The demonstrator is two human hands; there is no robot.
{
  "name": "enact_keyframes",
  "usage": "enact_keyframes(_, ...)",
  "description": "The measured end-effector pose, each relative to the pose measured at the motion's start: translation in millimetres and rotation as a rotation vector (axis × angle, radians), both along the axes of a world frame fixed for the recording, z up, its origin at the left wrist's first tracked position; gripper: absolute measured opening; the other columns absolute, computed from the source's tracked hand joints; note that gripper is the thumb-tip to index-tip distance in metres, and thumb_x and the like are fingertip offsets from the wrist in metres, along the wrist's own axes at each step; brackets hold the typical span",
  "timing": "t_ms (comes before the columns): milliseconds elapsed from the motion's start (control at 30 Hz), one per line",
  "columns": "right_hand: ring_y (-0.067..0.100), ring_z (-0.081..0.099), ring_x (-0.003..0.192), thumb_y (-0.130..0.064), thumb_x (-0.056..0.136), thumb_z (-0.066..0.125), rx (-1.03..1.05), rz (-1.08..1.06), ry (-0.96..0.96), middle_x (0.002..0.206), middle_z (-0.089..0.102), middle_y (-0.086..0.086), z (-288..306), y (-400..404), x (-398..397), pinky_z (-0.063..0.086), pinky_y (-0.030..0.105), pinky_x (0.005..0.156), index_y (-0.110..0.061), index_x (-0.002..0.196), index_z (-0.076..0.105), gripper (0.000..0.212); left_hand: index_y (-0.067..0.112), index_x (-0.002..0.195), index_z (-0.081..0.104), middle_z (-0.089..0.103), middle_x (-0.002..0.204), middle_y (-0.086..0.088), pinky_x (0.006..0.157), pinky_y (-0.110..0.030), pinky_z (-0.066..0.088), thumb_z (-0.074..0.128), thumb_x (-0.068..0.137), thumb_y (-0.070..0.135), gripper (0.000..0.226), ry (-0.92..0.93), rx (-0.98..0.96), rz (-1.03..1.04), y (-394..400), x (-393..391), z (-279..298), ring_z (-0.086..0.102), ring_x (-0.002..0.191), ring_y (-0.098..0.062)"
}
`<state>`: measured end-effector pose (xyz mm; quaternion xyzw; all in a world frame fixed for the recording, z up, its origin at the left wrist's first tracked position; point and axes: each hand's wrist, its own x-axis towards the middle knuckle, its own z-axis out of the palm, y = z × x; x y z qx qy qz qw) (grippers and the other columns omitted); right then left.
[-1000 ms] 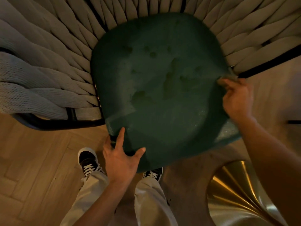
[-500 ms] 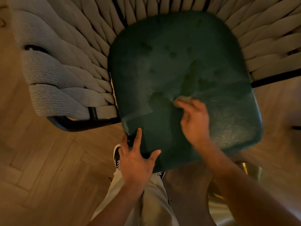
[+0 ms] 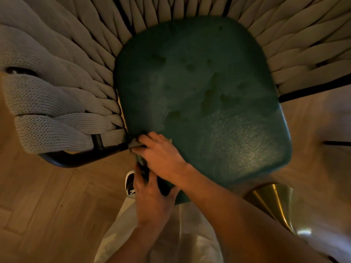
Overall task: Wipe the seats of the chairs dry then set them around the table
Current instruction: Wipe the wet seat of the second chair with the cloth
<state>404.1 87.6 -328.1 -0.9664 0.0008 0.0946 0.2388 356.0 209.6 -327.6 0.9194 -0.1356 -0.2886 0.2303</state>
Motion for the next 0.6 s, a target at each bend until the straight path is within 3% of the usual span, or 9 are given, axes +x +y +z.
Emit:
enact_keyframes(100, 0.031, 0.059, 0.088, -0.012, 0.070, 0.048, 0.008, -0.130, -0.121, 0.101, 0.064, 0.007, -6, -35, -19, 0.053, 0.038, 0.074, -0.018, 0.101, 0.073, 0.040, 0.018, 0.146, 0.040, 0.025, 0.151, -0.025, 0.108, -0.053, 0.036, 0.087, 0.061, 0.043, 0.100, -0.036, 0.009, 0.049, -9, 3, 5, 0.030, 0.137, -0.043)
enact_keyframes(233, 0.032, 0.060, 0.089, -0.008, 0.068, 0.043, 0.013, -0.318, -0.235, 0.099, 0.066, 0.011, -16, -111, -57, 0.051, 0.034, 0.079, -0.021, 0.103, 0.070, 0.046, 0.032, 0.147, 0.036, 0.015, 0.156, -0.018, 0.108, -0.056, 0.037, 0.080, 0.065, 0.054, 0.095, -0.072, 0.000, 0.063, -26, 13, 9, 0.023, 0.141, -0.039)
enact_keyframes(367, 0.033, 0.060, 0.099, -0.012, 0.078, 0.042, -0.054, -0.495, -0.119, 0.111, 0.067, 0.012, -20, -193, -93, 0.043, 0.034, 0.095, -0.018, 0.108, 0.072, 0.043, 0.041, 0.147, 0.033, 0.011, 0.159, -0.013, 0.108, -0.058, 0.036, 0.075, 0.067, 0.061, 0.092, -0.080, 0.084, 0.059, -40, 20, 5, 0.018, 0.144, -0.038)
enact_keyframes(433, 0.030, 0.057, 0.103, -0.018, 0.081, 0.036, -0.134, -0.573, -0.059, 0.116, 0.065, 0.008, -13, -230, -110, 0.037, 0.029, 0.096, -0.022, 0.111, 0.071, 0.046, 0.041, 0.146, 0.034, 0.013, 0.158, -0.015, 0.108, -0.059, 0.035, 0.074, 0.068, 0.061, 0.090, -0.089, 0.125, 0.058, -42, 18, 2, 0.020, 0.143, -0.041)
enact_keyframes(600, 0.031, 0.058, 0.101, -0.017, 0.085, 0.042, -0.227, -0.873, -0.049, 0.118, 0.065, 0.006, -12, -296, -138, 0.044, 0.037, 0.095, -0.031, 0.115, 0.066, 0.041, 0.042, 0.147, 0.034, 0.014, 0.158, -0.015, 0.108, -0.059, 0.035, 0.074, 0.069, 0.060, 0.089, -0.107, 0.178, 0.054, -45, 17, 0, 0.021, 0.142, -0.042)
